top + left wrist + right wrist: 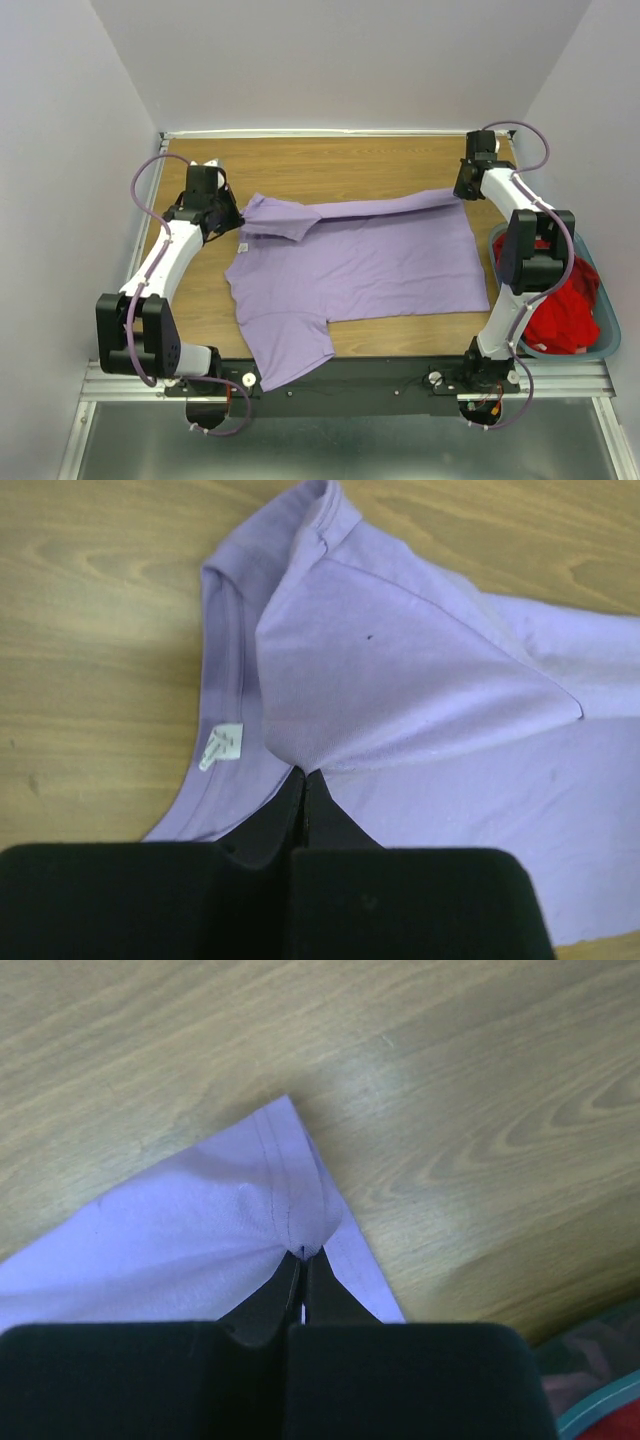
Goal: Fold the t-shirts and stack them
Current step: Fold the tshirt
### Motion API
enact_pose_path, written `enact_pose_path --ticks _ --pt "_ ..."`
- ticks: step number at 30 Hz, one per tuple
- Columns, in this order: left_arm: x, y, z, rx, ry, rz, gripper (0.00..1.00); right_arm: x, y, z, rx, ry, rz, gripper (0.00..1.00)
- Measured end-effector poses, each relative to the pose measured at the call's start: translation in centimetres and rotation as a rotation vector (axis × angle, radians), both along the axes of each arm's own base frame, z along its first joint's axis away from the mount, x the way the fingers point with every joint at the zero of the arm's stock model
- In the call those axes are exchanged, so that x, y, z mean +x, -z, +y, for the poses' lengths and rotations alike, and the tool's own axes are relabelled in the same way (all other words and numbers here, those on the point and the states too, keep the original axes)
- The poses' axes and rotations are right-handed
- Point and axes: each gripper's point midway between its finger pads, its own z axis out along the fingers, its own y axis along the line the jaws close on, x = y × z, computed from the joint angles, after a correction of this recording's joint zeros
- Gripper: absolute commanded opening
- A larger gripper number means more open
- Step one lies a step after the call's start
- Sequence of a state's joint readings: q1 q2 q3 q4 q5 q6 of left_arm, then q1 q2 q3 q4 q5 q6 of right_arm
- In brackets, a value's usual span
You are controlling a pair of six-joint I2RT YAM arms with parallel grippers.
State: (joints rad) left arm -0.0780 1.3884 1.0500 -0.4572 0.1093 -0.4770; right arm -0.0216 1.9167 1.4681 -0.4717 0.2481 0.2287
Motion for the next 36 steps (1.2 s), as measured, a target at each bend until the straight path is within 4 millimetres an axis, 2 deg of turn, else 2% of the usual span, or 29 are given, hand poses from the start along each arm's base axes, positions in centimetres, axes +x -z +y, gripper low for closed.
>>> enact_pose_path --ticks 5,9,14,18,20,23,31,33,36 --pt "-2.3 2.3 -0.3 -0.025 0.007 0.054 0.00 -0.8 1.1 0.0 0.019 0.025 0.036 0.01" --pt "-4.7 5.4 -0.9 -0.065 0.015 0.140 0.00 -1.3 2.9 0.0 0.033 0.041 0.081 0.01" --pt "-6.5 7.5 -1.5 -0.104 0.022 0.197 0.00 -2.1 5.2 0.2 0.043 0.051 0.144 0.02" --pt "-6.4 7.1 -2.0 -0.129 0.030 0.185 0.00 -2.3 5.7 0.2 0.044 0.053 0.157 0.09" --pt "-6.3 6.7 -2.3 -0.141 0.037 0.171 0.00 -2.3 5.8 0.2 0.045 0.053 0.160 0.23" --pt "-6.3 6.2 -2.9 -0.157 0.048 0.156 0.00 -2.4 6.1 0.3 0.051 0.053 0.166 0.36" --pt "-6.6 5.6 -4.5 -0.200 0.070 0.151 0.00 -2.5 5.7 0.5 0.064 0.046 0.177 0.39" --pt "-6.8 5.1 -5.1 -0.214 0.081 0.141 0.00 -2.2 5.0 0.5 0.064 0.045 0.165 0.40" --pt "-6.7 4.1 -5.6 -0.228 0.091 0.128 0.00 -1.7 3.4 0.5 0.063 0.044 0.132 0.48"
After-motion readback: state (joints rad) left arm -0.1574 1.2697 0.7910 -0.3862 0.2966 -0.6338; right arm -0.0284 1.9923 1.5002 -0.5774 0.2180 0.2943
